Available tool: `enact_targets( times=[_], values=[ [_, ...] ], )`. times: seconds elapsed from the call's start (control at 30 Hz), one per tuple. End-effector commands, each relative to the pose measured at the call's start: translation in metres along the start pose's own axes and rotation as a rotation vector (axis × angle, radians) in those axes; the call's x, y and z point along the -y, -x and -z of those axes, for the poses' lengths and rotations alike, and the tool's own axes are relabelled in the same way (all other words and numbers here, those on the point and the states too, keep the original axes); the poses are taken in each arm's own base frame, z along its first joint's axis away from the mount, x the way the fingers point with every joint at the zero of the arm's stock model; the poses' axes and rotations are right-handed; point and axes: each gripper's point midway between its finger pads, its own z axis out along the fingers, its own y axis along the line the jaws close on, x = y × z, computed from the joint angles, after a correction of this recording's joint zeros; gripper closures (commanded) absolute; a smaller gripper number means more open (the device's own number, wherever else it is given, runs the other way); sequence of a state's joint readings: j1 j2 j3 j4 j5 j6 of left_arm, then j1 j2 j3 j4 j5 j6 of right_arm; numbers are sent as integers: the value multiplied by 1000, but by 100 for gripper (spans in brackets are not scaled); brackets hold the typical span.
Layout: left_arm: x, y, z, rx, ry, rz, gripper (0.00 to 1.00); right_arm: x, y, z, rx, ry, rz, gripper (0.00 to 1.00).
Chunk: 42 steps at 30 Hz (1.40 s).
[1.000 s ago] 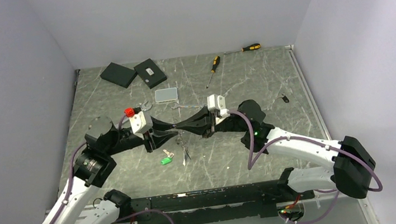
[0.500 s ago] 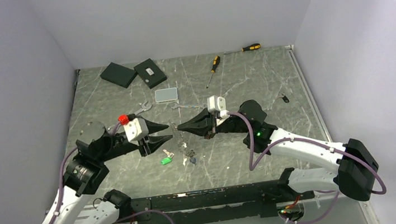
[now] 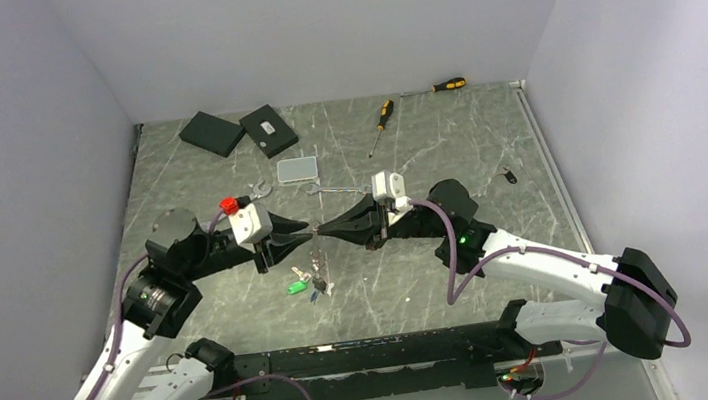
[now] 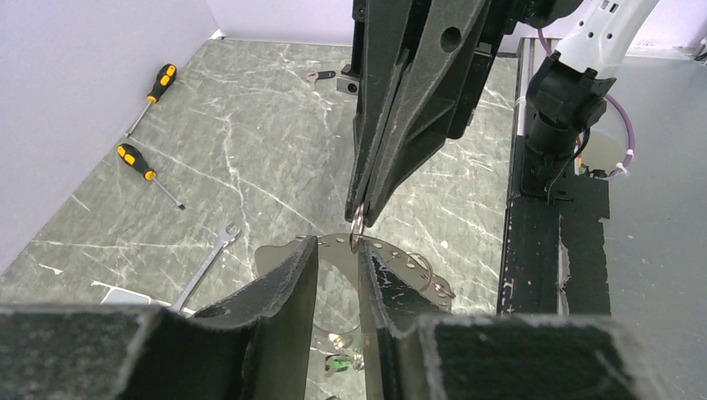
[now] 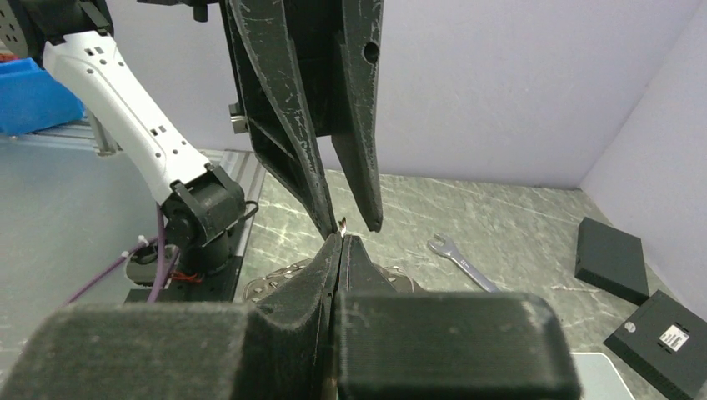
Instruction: Put the keys on the keyring
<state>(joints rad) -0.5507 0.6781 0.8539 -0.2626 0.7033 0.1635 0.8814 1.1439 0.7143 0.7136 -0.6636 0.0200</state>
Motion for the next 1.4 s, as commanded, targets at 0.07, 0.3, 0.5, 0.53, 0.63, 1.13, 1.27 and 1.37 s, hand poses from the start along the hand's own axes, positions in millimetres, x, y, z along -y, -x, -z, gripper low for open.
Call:
enact_targets(
  times=[0.07,0.3,0.5,0.53,0.63,1.13,1.27,1.37],
  values=[
    [3,8,-4,38,-30,-21,71,-7,40,2,120,27,67,100],
    [7,8,-6,43,-59,-7,72,-9,47,3,155,27,66,100],
    [10,14,-4,74,-65,-4,71,-10,47,1,157,44,58,100],
    [10,14,-5,79,-66,-3,71,-11,47,1,158,46,59,100],
    [9,16,-5,86,-65,0,72,-11,48,1,161,49,58,100],
    [11,18,-6,89,-83,-4,71,-8,43,2,146,32,58,100],
    [12,21,-8,107,-95,-4,72,-8,43,2,146,37,59,100],
    [12,22,-9,113,-99,-4,73,-9,43,1,141,40,59,100]
  ],
)
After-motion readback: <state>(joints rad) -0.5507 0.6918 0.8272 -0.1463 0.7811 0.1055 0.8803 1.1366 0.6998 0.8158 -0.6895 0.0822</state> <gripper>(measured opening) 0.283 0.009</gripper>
